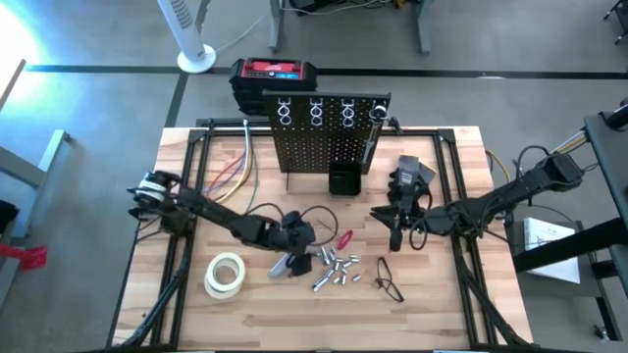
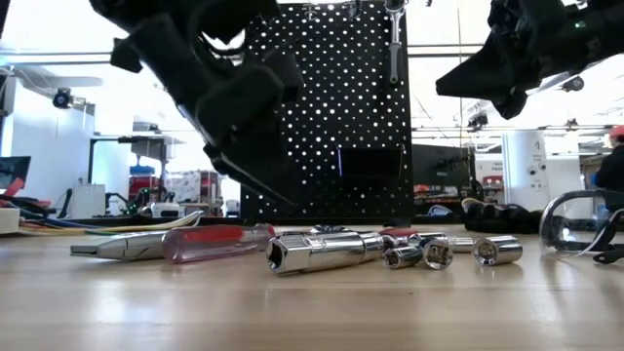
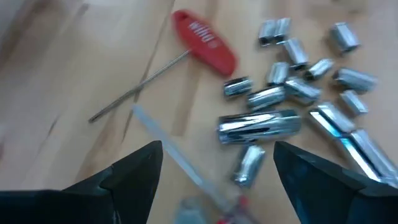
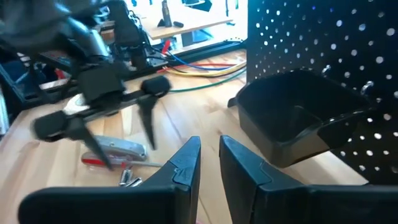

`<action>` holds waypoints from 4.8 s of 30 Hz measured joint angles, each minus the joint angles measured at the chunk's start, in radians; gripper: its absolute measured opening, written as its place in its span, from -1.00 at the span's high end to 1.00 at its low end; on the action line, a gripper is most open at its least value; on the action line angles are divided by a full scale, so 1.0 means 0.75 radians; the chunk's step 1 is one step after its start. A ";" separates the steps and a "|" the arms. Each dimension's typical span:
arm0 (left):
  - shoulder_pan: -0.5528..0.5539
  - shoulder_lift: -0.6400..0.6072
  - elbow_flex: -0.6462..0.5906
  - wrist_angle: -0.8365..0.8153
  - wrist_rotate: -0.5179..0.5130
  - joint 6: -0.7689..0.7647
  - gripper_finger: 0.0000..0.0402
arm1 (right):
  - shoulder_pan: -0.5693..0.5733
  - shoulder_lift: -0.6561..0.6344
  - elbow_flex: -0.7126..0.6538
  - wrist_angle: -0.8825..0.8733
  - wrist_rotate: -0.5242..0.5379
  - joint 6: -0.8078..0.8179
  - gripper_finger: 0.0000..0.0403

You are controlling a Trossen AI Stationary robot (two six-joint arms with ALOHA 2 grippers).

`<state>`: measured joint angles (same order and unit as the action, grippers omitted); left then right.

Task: Hang tools onto peg board
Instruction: Hang the red screwdriver on the peg board

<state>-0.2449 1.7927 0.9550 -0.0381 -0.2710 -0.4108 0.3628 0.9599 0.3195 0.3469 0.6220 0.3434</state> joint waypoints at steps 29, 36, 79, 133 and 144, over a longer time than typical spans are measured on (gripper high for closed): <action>0.086 0.096 -0.007 -0.023 0.130 -0.192 0.68 | 0.031 0.007 0.000 0.013 0.012 0.054 0.84; 0.079 0.099 0.028 -0.032 0.117 -0.075 0.95 | 0.031 0.017 0.001 0.081 0.007 0.079 0.85; 0.036 0.097 0.594 -0.463 0.125 0.342 0.99 | 0.014 0.698 0.637 -0.502 -0.354 -0.161 0.96; -0.153 -0.412 -0.447 1.826 -0.347 0.712 -0.16 | 0.127 1.013 0.340 1.259 0.050 -0.566 1.00; -0.153 -0.416 -0.435 1.772 -0.349 0.675 0.16 | 0.136 1.006 0.335 1.378 0.078 -0.690 1.00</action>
<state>-0.3599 1.4807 0.6284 1.2911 -0.5327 0.0956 0.4648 1.7145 0.5709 1.3804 0.6807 -0.1742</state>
